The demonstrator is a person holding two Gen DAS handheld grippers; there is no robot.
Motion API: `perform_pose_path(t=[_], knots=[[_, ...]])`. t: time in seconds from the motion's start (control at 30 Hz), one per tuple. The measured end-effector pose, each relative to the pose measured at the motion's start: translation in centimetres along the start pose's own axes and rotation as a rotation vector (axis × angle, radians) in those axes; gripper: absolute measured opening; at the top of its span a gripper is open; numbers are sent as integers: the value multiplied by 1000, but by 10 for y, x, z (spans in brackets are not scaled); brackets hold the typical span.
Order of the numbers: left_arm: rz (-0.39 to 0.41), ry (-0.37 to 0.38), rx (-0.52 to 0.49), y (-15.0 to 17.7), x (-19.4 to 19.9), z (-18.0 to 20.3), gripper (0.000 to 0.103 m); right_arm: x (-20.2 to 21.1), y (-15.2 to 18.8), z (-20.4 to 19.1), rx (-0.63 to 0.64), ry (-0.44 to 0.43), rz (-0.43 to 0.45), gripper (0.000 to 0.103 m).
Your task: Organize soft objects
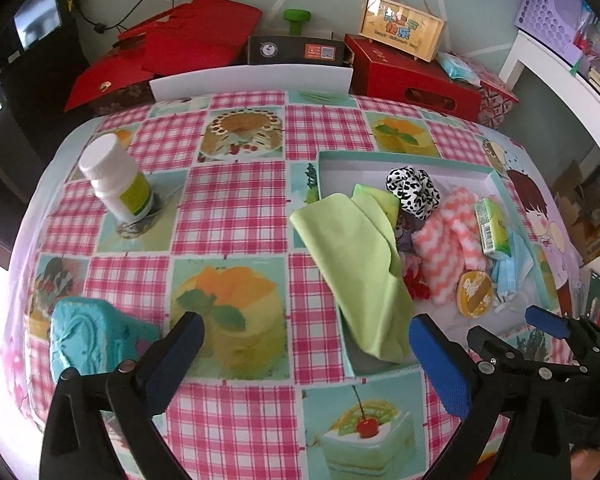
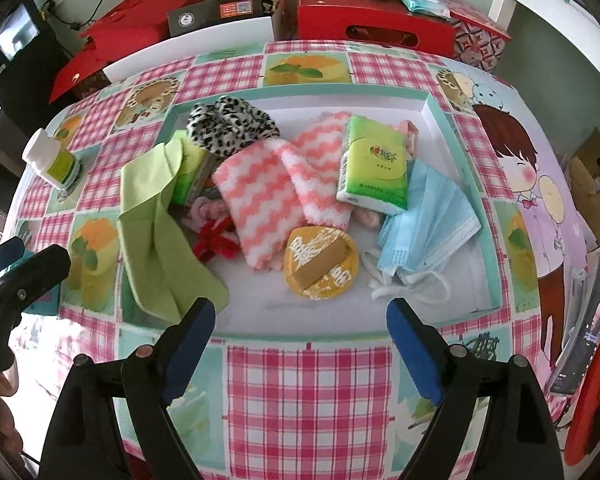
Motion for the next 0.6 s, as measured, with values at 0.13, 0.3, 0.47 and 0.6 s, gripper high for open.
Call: perform_pose_path(t=[0.13,0.3,0.47,0.6], knots=[[12,-7,0,7,9,-5,103,7,5,-8,16,4,1,88],[21,-14,14,18,20,-16,103,16,13,-20,39,5,5,88],[34,-25,28,28,31,-27,103,24,21,-30,58,5,11,88],[43,-50,28,36,38,-37,103,29,28,-40,75,6,13,88]])
Point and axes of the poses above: each gripper's, at about its wrist camera, not at the fingertips, and x roughly against the way its jaws point, z to its right, y to its underside, the point moved 4 cm from there along -x, roughly the way its jaws point, and after that the axes turned 11 degrees about x, right-handed, at the moved point
